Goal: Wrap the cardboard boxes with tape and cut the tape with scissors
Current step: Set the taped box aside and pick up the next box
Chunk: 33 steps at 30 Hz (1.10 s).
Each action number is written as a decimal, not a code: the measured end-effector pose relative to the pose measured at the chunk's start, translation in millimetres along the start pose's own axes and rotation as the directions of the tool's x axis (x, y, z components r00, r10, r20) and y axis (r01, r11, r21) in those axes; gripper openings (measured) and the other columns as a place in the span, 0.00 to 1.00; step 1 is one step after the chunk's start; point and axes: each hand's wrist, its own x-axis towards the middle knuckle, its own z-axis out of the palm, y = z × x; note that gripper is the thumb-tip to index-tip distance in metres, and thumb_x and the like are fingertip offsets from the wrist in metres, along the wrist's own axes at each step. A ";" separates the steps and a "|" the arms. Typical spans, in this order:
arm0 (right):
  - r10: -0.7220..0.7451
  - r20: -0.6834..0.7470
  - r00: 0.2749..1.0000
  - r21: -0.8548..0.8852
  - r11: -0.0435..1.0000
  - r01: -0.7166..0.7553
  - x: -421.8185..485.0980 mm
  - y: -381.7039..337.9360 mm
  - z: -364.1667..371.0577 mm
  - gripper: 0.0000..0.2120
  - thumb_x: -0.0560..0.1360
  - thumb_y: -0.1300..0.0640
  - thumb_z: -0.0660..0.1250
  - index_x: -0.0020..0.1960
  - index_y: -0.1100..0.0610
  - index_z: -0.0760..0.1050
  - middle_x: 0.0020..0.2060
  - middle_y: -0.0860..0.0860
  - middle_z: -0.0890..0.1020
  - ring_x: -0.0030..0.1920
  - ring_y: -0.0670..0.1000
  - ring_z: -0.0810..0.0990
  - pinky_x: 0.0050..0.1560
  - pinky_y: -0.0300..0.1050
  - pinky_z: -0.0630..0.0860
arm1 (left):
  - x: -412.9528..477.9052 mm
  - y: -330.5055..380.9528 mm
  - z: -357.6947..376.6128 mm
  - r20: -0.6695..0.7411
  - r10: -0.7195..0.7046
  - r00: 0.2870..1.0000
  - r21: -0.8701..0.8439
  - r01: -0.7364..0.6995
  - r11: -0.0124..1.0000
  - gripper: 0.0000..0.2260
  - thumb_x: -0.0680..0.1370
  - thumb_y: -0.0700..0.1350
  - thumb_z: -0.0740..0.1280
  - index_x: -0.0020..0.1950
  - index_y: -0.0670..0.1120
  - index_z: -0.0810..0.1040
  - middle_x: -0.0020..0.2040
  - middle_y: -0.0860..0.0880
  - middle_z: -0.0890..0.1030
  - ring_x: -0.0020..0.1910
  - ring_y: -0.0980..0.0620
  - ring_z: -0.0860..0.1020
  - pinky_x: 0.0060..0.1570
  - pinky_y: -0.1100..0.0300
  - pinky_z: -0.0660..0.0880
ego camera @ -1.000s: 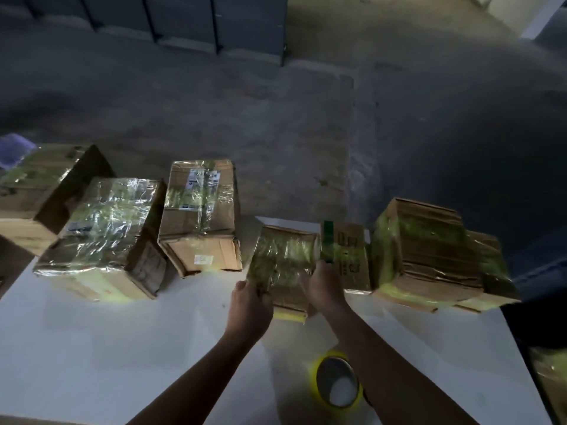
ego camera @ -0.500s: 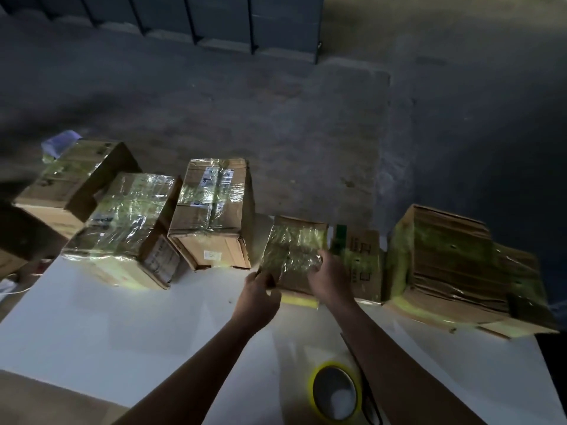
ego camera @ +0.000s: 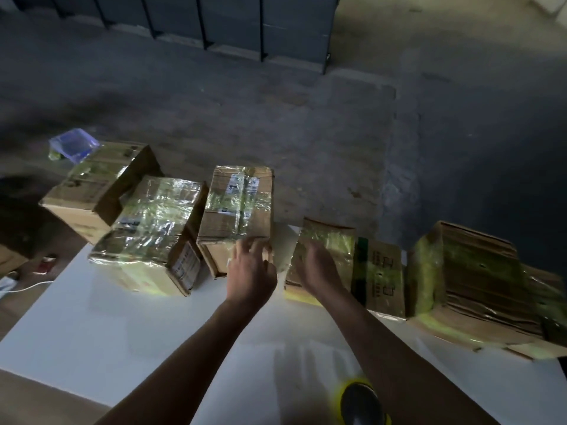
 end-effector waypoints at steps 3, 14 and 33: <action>0.053 0.013 0.999 0.084 0.995 -0.054 13.5 -34.3 13.4 0.20 0.81 0.55 0.60 0.71 0.59 0.68 0.64 0.58 0.76 0.61 0.58 0.76 0.56 0.47 0.73 | 13.5 -29.9 -29.4 -0.046 -0.071 0.996 0.059 0.073 0.996 0.21 0.75 0.39 0.65 0.67 0.41 0.71 0.71 0.39 0.65 0.70 0.40 0.63 0.65 0.47 0.67; 0.302 0.083 0.950 0.088 0.947 -0.309 33.4 -72.5 40.9 0.31 0.80 0.39 0.54 0.77 0.52 0.54 0.73 0.54 0.67 0.65 0.58 0.73 0.57 0.49 0.71 | 39.9 -96.5 -58.6 0.266 -0.256 0.929 -0.160 0.305 0.939 0.24 0.78 0.50 0.62 0.70 0.40 0.63 0.59 0.39 0.73 0.55 0.42 0.74 0.51 0.51 0.70; 0.296 0.240 0.925 -0.222 0.944 -0.245 -93.2 -32.2 26.7 0.36 0.78 0.34 0.48 0.78 0.53 0.48 0.72 0.57 0.69 0.66 0.59 0.73 0.55 0.50 0.69 | -72.6 -90.1 -64.2 0.543 -0.237 0.806 -0.059 0.318 0.946 0.27 0.75 0.65 0.64 0.57 0.41 0.72 0.44 0.44 0.80 0.29 0.48 0.82 0.28 0.54 0.80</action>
